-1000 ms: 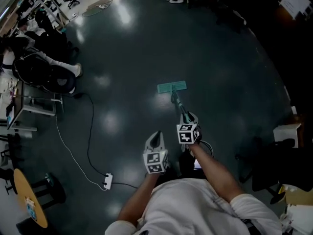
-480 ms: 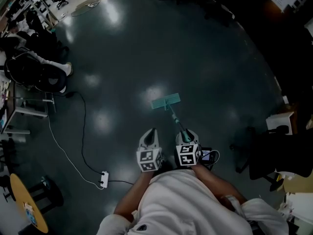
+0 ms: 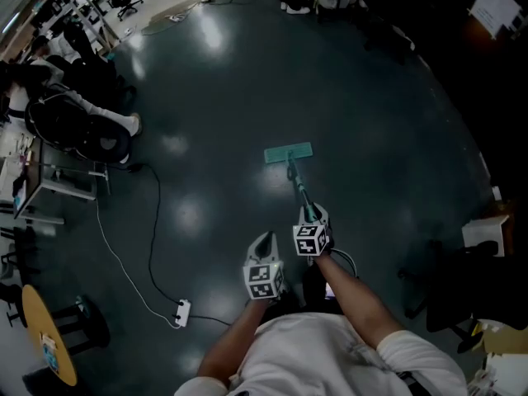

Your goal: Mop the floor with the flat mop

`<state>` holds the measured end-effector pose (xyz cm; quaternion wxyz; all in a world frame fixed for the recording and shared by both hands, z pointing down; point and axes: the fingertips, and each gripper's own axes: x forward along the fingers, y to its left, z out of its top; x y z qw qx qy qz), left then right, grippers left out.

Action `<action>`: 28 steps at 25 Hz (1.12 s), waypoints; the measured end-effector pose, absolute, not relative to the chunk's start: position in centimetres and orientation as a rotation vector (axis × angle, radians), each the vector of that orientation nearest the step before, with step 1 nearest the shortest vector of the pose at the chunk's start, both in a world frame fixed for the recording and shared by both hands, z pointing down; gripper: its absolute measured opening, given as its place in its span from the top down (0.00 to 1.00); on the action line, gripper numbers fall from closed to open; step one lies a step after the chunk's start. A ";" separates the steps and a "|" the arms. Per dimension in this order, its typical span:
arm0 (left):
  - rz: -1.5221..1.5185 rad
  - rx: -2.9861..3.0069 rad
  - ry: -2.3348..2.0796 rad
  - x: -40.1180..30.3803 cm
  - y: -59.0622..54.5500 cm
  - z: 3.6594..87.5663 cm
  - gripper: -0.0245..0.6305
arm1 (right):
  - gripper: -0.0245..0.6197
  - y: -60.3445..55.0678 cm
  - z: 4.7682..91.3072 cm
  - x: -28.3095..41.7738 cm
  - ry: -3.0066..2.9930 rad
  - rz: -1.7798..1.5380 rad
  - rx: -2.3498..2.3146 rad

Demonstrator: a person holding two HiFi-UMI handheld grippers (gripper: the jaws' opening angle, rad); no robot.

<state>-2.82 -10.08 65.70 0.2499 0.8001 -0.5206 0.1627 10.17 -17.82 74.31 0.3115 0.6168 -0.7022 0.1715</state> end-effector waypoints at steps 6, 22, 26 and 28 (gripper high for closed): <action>0.472 2.218 -1.420 -3.1 -11.3 65.8 0.95 | 0.80 -23.0 74.0 9.9 -1.847 0.438 1.614; 0.327 2.287 -1.341 -2.2 -6.4 62.1 0.95 | 0.79 -4.4 68.0 11.7 -1.801 0.571 1.484; 0.325 2.302 -1.323 -2.1 -5.8 61.9 0.95 | 0.79 -4.4 67.9 10.9 -1.799 0.565 1.495; 0.323 2.317 -1.325 -2.2 -5.7 61.4 0.95 | 0.79 -4.3 68.0 10.5 -1.801 0.549 1.488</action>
